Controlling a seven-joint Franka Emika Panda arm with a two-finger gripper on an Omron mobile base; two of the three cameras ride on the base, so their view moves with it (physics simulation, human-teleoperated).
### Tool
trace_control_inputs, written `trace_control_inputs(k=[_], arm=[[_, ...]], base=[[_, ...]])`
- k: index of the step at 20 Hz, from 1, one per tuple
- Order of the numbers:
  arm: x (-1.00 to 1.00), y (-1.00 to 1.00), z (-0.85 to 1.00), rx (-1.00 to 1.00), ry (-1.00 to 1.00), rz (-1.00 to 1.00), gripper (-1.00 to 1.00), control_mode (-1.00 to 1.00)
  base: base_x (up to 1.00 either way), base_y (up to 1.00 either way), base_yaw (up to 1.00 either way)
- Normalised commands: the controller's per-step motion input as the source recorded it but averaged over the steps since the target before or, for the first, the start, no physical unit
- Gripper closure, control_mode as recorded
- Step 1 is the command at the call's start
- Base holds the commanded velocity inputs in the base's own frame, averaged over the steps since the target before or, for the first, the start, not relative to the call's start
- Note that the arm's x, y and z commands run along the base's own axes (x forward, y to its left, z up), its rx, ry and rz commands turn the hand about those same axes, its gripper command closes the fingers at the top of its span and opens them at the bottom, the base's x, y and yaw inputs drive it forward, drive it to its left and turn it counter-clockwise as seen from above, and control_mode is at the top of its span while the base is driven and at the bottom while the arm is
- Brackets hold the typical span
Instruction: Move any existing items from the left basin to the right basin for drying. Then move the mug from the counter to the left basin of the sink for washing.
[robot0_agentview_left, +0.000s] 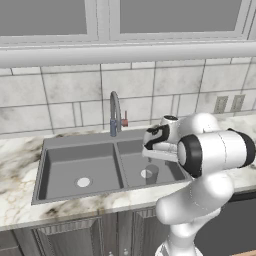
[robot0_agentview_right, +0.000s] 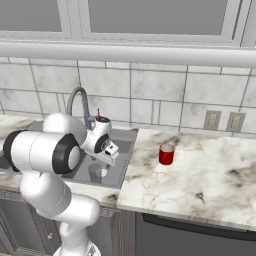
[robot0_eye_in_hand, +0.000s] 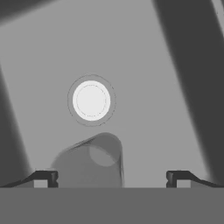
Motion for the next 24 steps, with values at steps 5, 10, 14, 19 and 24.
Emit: trace_control_inputs(k=[5,10,14,19,24], arm=[[-0.05,-0.05,0.38,0.00,-0.05,0.00,-1.00,-1.00],[-0.11,-0.18,0.24,-0.01,-0.05,0.00,-1.00,-1.00],[-0.17,-0.31,0.18,-0.03,-0.03,0.00,-1.00,-1.00],[-0.15,-0.38,0.25,-0.03,-0.03,0.00,-1.00,-1.00],[-0.14,-0.40,0.26,-0.02,-0.04,0.00,-1.00,-1.00]], base=[[0.00,0.00,0.00],[0.00,0.00,0.00],[0.00,0.00,0.00],[0.00,0.00,0.00],[0.00,0.00,0.00]])
